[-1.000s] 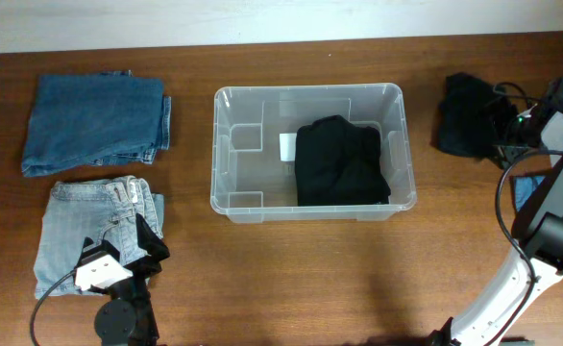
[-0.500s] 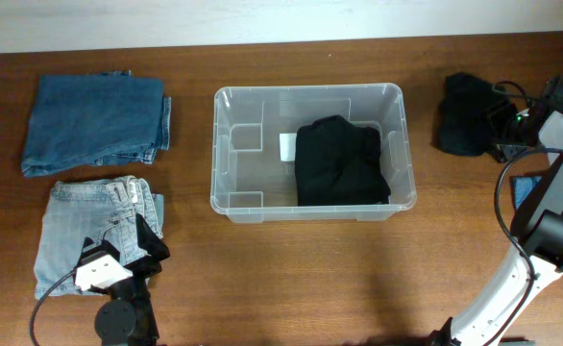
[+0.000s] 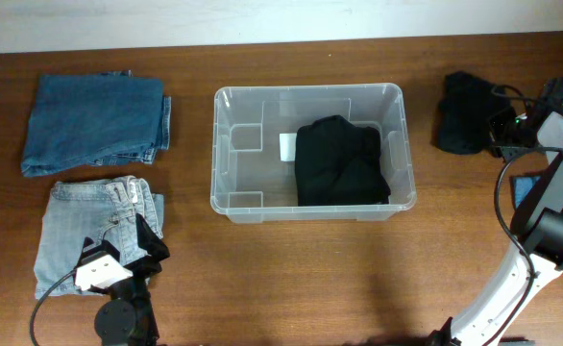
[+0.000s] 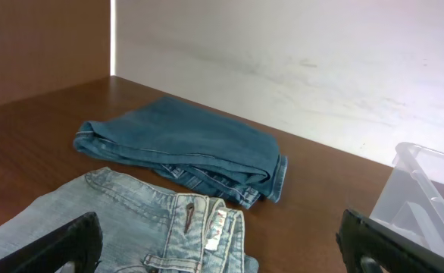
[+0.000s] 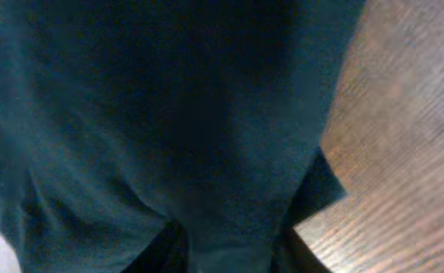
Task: Pack container
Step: 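Grasp the black garment at top right with the right gripper, then lift the black garment and carry it into the bin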
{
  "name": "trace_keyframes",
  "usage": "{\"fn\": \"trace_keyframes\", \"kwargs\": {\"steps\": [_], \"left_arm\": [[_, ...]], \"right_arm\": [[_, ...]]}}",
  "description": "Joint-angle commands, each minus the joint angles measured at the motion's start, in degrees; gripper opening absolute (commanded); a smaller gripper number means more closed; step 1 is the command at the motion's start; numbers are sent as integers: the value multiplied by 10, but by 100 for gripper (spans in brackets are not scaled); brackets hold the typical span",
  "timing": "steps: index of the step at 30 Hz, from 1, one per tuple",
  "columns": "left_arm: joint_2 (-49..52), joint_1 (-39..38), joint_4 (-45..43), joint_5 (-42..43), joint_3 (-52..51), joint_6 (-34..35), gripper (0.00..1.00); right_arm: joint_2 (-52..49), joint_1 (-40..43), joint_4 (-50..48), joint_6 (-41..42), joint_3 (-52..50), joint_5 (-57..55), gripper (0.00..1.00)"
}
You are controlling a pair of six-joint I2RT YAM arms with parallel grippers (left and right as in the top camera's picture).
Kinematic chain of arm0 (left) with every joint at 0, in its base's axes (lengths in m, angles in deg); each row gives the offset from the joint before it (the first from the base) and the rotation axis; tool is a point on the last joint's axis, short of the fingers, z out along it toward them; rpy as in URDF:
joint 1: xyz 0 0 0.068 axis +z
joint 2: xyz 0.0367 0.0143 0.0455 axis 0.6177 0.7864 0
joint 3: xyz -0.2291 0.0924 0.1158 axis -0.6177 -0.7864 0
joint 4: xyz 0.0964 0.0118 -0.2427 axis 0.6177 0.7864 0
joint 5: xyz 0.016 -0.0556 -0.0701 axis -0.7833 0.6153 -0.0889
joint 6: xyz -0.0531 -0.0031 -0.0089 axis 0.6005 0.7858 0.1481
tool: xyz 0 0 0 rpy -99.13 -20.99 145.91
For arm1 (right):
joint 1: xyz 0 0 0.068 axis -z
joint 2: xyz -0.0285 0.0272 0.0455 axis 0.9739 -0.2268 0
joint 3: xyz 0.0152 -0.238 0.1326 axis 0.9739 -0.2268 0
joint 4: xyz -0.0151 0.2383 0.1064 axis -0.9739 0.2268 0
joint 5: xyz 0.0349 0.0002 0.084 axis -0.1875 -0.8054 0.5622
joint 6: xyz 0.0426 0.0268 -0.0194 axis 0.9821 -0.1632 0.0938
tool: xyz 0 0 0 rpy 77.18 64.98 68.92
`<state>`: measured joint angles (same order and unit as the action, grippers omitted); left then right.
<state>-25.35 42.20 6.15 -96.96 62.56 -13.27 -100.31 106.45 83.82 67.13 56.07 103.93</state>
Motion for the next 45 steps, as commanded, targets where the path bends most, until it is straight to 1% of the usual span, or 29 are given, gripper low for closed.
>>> {"fn": "trace_keyframes", "kwargs": {"steps": [1,3,5,9,12,14,19,24,28,33,36,41,45], "left_arm": [[-3,3,3,-6,-1,1,99],[-3,3,3,-6,-1,1,99],[-3,3,3,-6,-1,1,99],[-3,3,3,-6,-1,1,99],[-3,3,3,-6,-1,1,99],[-3,3,3,-6,-1,1,99],[-3,3,3,-6,-1,1,99],[-3,3,3,-6,-1,1,99],[-3,3,3,-6,-1,1,99],[-3,3,3,-6,-1,1,99],[-3,3,3,-6,-1,1,99],[-3,3,3,-6,-1,1,99],[-3,3,3,-6,-1,1,99]], "right_arm": [[-49,2,15,-3,-17,-11,14],[-44,9,21,-4,-12,5,6],[-33,17,28,-17,-4,31,4],[-2,33,59,-37,21,74,4],[24,45,88,-56,47,145,4],[47,55,104,-57,63,216,4],[111,66,109,-57,78,347,4],[205,60,112,-57,78,404,4],[300,42,135,-71,78,415,4],[388,-7,162,-72,78,413,4],[428,-61,165,-73,78,412,4],[464,-179,165,-72,78,397,4],[463,-285,169,-68,78,377,4]]}}
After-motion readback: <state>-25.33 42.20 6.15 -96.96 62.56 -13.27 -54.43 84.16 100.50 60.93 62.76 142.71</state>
